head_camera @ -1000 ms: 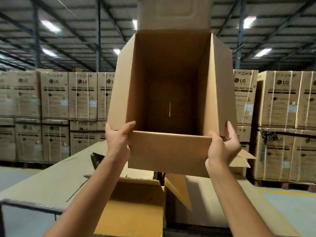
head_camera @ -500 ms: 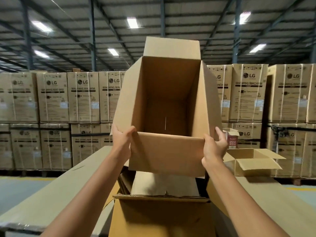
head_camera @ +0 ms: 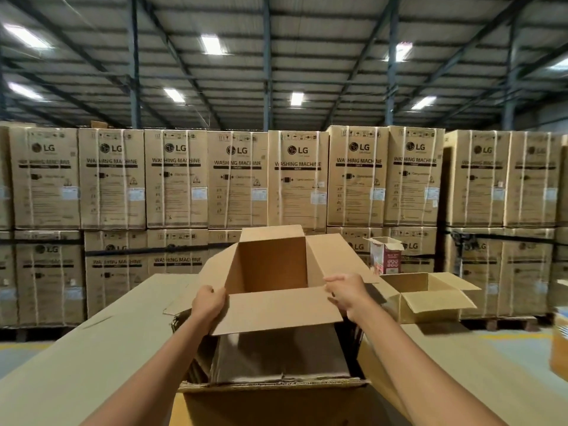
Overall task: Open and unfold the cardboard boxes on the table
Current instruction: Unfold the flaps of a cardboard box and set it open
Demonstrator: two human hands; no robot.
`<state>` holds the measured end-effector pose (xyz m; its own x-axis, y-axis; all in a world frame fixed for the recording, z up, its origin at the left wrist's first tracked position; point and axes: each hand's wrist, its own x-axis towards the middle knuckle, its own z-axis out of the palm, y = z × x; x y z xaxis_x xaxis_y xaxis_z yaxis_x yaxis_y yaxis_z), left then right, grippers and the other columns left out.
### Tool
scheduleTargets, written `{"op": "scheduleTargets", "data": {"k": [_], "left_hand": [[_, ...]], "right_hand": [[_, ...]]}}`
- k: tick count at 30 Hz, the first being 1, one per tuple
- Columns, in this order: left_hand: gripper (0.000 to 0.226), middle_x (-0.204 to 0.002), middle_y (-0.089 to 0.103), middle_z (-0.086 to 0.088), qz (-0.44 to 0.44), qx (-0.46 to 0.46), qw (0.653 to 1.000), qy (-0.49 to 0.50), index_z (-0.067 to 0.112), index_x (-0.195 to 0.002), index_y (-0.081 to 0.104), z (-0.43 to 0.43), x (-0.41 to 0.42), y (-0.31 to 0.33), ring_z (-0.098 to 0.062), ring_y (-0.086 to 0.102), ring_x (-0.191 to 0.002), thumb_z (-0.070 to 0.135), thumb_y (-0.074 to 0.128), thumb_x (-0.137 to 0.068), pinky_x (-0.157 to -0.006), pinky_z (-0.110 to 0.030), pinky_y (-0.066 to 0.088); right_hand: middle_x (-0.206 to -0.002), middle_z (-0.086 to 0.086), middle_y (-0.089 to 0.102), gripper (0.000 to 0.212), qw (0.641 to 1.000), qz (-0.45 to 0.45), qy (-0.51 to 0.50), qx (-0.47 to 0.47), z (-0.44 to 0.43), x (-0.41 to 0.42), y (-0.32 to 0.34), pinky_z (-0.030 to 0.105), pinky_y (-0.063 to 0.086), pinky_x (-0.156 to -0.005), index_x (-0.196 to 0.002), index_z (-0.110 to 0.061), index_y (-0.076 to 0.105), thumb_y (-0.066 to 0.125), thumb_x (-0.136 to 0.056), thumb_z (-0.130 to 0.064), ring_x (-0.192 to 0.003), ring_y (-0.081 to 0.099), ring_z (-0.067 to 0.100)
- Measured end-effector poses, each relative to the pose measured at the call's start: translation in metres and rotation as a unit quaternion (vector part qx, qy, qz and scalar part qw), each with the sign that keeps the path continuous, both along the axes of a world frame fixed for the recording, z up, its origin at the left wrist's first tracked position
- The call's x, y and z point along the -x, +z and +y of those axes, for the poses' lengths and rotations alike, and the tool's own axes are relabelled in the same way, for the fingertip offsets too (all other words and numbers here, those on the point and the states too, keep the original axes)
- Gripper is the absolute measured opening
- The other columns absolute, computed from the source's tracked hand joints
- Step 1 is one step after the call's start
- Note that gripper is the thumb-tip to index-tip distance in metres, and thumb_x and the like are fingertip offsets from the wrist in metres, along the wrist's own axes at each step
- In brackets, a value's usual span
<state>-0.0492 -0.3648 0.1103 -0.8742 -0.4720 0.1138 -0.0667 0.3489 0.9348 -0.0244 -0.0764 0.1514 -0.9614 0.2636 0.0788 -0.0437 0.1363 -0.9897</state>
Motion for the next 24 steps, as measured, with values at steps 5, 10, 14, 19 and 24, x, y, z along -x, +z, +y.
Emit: {"op": "scheduleTargets", "data": {"k": [5, 10, 14, 19, 24], "left_hand": [[0.027, -0.060, 0.067, -0.006, -0.027, 0.096, 0.991, -0.084, 0.005, -0.067, 0.069, -0.006, 0.001, -0.009, -0.020, 0.063, -0.058, 0.012, 0.057, -0.090, -0.051, -0.024, 0.049], [0.015, -0.084, 0.067, -0.001, 0.009, 0.263, 0.962, -0.068, 0.010, -0.087, 0.071, -0.015, 0.008, 0.010, -0.011, 0.061, -0.075, 0.019, 0.060, -0.092, -0.055, -0.020, 0.043], [0.019, -0.099, 0.070, -0.002, 0.034, 0.320, 0.943, -0.084, 0.013, -0.103, 0.070, -0.022, 0.036, 0.023, -0.014, 0.063, -0.088, 0.026, 0.062, -0.092, -0.073, -0.027, 0.051], [0.031, -0.119, 0.067, -0.007, 0.056, 0.350, 0.924, -0.141, 0.012, -0.122, 0.063, -0.016, 0.091, 0.028, -0.016, 0.060, -0.102, 0.026, 0.060, -0.095, -0.081, -0.023, 0.047], [0.043, -0.134, 0.059, -0.008, 0.065, 0.376, 0.912, -0.149, 0.011, -0.134, 0.056, -0.004, 0.173, 0.033, -0.022, 0.055, -0.120, 0.024, 0.061, -0.093, -0.099, -0.035, 0.047]], "right_hand": [[-0.100, 0.002, 0.066, 0.020, 0.991, -0.018, 0.023, -0.129, 0.004, 0.008, -0.020, 0.045, 0.060, -0.087, -0.095, -0.020, 0.071, 0.065, -0.089, -0.002, -0.098, 0.062, 0.023], [-0.096, 0.000, 0.069, 0.017, 0.954, -0.007, 0.006, -0.298, 0.008, 0.018, -0.022, 0.039, 0.060, -0.080, -0.093, -0.025, 0.073, 0.066, -0.088, -0.010, -0.089, 0.066, 0.020], [-0.094, 0.001, 0.071, 0.013, 0.935, 0.008, 0.039, -0.352, 0.008, 0.044, -0.012, 0.044, 0.061, -0.081, -0.087, -0.028, 0.070, 0.065, -0.089, -0.015, -0.084, 0.071, 0.022], [-0.098, 0.000, 0.070, 0.007, 0.926, 0.060, 0.104, -0.358, 0.007, 0.092, -0.003, 0.030, 0.058, -0.067, -0.097, -0.026, 0.070, 0.064, -0.094, -0.023, -0.089, 0.069, 0.018], [-0.110, -0.004, 0.071, 0.018, 0.922, 0.092, 0.089, -0.366, 0.013, 0.178, 0.000, 0.032, 0.051, -0.089, -0.105, -0.025, 0.074, 0.065, -0.090, -0.024, -0.106, 0.064, 0.013]]}}
